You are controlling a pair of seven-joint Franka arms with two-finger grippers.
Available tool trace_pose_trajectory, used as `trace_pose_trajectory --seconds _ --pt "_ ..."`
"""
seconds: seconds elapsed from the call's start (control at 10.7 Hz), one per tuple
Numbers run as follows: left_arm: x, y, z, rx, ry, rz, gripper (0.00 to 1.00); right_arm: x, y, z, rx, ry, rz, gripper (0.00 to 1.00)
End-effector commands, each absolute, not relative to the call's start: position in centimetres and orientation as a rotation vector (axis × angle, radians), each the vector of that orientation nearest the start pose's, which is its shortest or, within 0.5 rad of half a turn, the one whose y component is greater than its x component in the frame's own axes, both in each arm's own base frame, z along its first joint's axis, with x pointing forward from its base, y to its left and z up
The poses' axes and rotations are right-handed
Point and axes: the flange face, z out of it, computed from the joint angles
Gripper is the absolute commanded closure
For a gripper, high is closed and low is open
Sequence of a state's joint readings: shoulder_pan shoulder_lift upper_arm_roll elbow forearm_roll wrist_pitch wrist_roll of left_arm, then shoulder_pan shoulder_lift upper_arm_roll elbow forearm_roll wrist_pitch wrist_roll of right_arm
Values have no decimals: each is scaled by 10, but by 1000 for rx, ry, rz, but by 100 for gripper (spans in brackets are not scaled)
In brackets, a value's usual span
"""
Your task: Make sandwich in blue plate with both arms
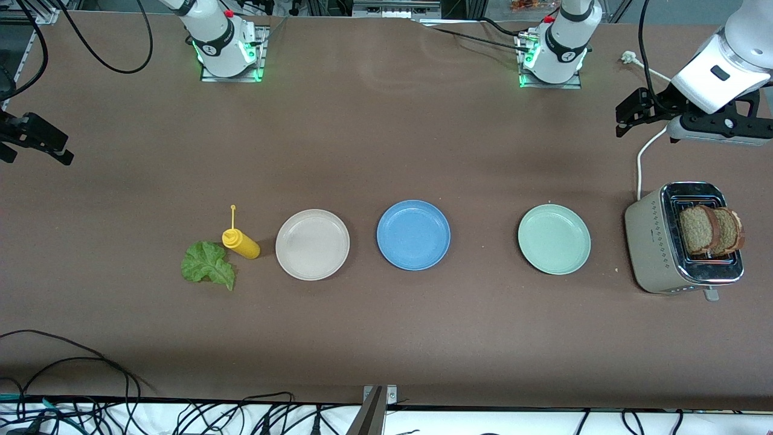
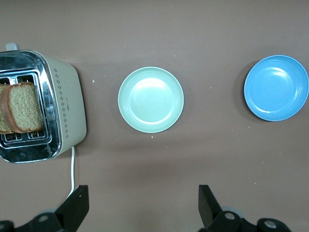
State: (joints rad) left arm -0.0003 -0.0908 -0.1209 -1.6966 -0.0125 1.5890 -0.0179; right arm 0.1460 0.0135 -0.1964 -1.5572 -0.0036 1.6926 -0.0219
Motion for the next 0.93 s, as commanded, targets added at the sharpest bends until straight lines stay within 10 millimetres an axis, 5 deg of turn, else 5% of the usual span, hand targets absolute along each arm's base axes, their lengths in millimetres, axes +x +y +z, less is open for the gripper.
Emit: trace_pose_trajectory --seconds 0.0,0.84 --pt "526 -67 621 -3159 175 18 0 569 -29 641 -3131 25 -186 0" --pt "528 -56 621 -3157 151 17 0 568 -29 641 -3131 22 -184 0"
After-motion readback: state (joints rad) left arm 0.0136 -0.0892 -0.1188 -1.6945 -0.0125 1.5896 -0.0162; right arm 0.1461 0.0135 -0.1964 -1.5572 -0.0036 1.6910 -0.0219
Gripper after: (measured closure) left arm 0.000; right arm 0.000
